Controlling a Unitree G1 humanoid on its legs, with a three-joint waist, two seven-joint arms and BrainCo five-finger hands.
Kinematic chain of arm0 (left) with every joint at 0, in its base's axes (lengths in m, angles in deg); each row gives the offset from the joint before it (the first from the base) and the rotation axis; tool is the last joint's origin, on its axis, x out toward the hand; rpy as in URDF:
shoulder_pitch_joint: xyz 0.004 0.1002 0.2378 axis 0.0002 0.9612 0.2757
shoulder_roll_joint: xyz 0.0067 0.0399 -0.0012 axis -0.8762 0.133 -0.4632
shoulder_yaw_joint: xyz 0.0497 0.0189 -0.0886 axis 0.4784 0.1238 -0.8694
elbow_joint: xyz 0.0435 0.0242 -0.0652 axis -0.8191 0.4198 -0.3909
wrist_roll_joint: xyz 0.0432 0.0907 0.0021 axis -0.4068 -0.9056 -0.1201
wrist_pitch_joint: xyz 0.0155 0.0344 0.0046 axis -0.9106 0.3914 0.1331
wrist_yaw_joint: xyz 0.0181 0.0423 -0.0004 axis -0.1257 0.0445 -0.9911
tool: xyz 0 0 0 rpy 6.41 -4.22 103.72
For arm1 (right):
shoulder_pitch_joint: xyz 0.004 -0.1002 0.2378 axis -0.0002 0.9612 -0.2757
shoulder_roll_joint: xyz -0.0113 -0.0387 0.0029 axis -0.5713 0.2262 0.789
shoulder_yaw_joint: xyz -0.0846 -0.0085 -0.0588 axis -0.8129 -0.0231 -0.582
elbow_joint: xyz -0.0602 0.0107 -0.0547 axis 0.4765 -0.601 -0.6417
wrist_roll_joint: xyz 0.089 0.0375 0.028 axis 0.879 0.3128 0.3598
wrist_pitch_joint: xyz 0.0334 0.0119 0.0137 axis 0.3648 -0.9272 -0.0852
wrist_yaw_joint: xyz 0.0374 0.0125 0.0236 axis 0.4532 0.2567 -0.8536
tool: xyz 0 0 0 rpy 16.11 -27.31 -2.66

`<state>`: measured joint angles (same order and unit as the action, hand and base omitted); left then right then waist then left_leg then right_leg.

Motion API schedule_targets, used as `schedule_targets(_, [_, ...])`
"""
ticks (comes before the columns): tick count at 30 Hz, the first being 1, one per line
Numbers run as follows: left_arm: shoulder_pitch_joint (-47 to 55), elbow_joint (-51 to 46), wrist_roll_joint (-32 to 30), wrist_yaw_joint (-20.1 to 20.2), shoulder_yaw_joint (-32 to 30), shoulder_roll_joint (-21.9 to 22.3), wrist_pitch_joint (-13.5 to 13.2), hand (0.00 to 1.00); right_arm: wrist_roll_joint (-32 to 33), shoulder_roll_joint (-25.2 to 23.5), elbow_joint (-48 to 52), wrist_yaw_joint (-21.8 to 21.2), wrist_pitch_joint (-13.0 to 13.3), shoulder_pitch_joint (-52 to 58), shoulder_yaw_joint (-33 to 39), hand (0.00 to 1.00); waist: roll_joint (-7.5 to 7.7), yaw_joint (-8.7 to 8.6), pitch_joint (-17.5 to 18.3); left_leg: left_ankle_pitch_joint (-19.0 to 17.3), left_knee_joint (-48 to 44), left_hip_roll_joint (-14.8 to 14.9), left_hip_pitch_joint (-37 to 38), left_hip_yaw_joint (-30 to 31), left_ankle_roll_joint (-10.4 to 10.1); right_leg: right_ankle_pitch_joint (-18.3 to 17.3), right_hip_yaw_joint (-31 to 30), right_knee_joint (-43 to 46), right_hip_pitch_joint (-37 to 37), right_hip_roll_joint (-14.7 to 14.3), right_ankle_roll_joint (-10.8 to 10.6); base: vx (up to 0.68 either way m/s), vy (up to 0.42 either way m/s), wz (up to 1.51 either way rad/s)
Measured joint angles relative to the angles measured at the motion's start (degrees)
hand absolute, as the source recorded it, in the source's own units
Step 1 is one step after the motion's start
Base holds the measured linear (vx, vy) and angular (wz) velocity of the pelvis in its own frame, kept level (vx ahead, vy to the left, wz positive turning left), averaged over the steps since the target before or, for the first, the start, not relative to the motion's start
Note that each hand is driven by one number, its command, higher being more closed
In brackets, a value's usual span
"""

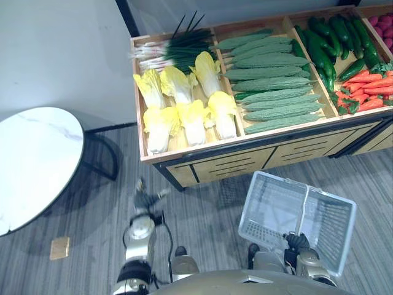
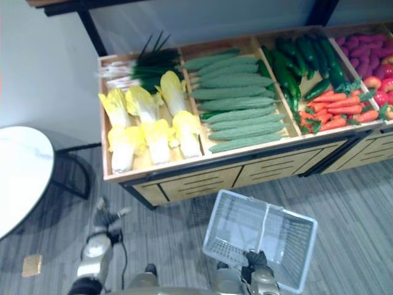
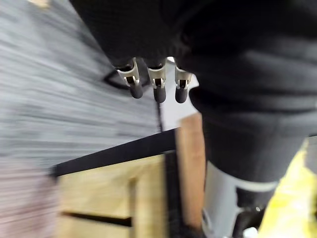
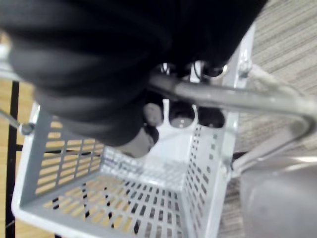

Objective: Pick vegetable in the basket

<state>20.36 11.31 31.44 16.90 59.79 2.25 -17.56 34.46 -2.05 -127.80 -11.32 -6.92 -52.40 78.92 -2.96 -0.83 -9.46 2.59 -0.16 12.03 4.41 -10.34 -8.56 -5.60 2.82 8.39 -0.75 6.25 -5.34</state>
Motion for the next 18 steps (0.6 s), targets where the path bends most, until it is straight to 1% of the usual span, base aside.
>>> schedule_targets(1, [-2.5, -3.4, 0.0, -1.5, 0.0, -0.7, -0.3, 0.00, -0.7, 0.2, 0.0, 0.1, -0.1, 0.7, 0.1, 1.00, -0.08, -0.47, 0.1, 0.0, 1.2, -0.1, 0.3, -0.1, 0.0, 1.3, 0.5, -1.9, 0.8, 0.0, -0.3, -0.08, 0.062, 0.09])
schedule_targets(4, [-5.1, -8.3, -0.1, -2.8, 0.3, -1.9, -0.7, 0.00, -1.2, 0.1, 1.3, 0.1, 0.0, 2.6, 0.5, 1.00, -0.20, -1.47, 0.2, 0.0, 2.9, -0.3, 0.8, -0.2, 0.0, 3.1, 1.2, -4.6, 2.3, 0.1, -0.8, -0.09, 0.066, 0.15])
schedule_targets(6, [-7.3, -9.7, -2.5, -3.3, 1.1, -4.6, -0.9, 0.00, -2.1, 0.1, 2.4, 0.0, 0.0, 3.5, 0.6, 1.00, -0.56, -1.78, 0.4, -0.5, 4.0, -0.4, 0.9, -1.2, 0.7, 5.0, 0.9, -6.7, 2.5, 0.1, -1.1, -0.16, 0.077, -0.07])
schedule_targets(8, [-7.9, -11.1, -4.6, -3.6, 2.6, -5.7, -0.9, 0.00, -2.1, 0.0, 3.1, 0.0, 0.0, 4.5, 0.6, 1.00, -0.52, -1.79, 0.5, -0.7, 4.0, -0.8, 1.2, -2.2, 1.0, 6.5, 0.1, -8.8, 3.3, 0.4, -1.3, -0.12, 0.040, -0.17])
schedule_targets(11, [-8.2, -11.1, -6.9, -3.4, 4.6, -6.5, -0.6, 0.00, -2.1, 0.2, 3.2, -0.1, 0.0, 5.0, 0.6, 1.00, -1.03, -1.97, 1.0, -1.1, 4.1, -1.0, 1.7, -4.3, 1.3, 7.7, -1.1, -10.3, 3.3, 0.6, -1.1, -0.10, 0.024, -0.31])
schedule_targets(12, [-8.7, -10.9, -7.5, -3.2, 6.4, -7.4, -0.1, 0.00, -2.1, 0.4, 3.2, -0.1, 0.0, 5.0, 0.6, 1.00, -1.27, -2.21, 1.1, -1.3, 4.1, -1.1, 1.7, -5.0, 1.1, 8.1, -1.9, -10.9, 3.1, 0.6, -1.4, -0.11, 0.015, -0.27])
schedule_targets(13, [-9.7, -10.3, -9.4, -2.4, 8.6, -7.6, 0.0, 0.00, -2.1, 0.5, 3.2, -0.2, 0.0, 5.0, 0.7, 1.00, -1.41, -2.87, 1.1, -1.3, 4.1, -1.2, 1.6, -5.1, 0.9, 8.4, -2.1, -11.3, 3.0, 0.6, -1.6, -0.08, 0.005, -0.20])
schedule_targets(14, [-10.6, -9.7, -9.7, -2.2, 9.9, -7.6, 0.2, 0.00, -2.1, 0.5, 3.3, -0.2, 0.1, 5.0, 0.7, 1.00, -1.45, -3.05, 1.1, -1.3, 4.2, -1.2, 1.6, -5.2, 0.9, 8.4, -2.2, -11.4, 2.9, 0.6, -1.6, -0.07, 0.001, -0.16])
schedule_targets(15, [-12.8, -7.6, -11.3, -1.6, 12.1, -7.6, 0.6, 0.00, -2.1, 0.5, 3.6, -0.4, 0.0, 5.0, 0.9, 1.00, -1.53, -3.09, 1.1, -1.3, 4.3, -1.1, 1.6, -5.9, 0.9, 8.5, -2.7, -11.3, 2.1, 0.5, -1.6, -0.08, 0.001, -0.25])
schedule_targets(17, [-16.3, -3.1, -13.1, -0.7, 14.2, -7.6, 1.2, 0.00, -2.1, 0.7, 4.8, -0.6, 0.0, 4.9, 1.3, 1.00, -1.82, -3.42, 0.8, -1.2, 4.8, -1.1, 0.9, -7.3, 0.8, 8.5, -3.7, -11.2, 0.7, 0.4, -1.7, -0.06, 0.007, -0.37])
schedule_targets(18, [-19.1, -0.5, -14.4, -0.5, 15.0, -7.7, 2.1, 0.00, -2.1, 0.9, 4.9, -0.6, 0.2, 4.2, 1.3, 1.00, -2.07, -3.61, 0.6, -0.5, 5.1, -1.5, 0.2, -8.0, 0.6, 9.6, -4.8, -10.4, -1.5, 0.6, -1.7, 0.00, 0.013, -0.41])
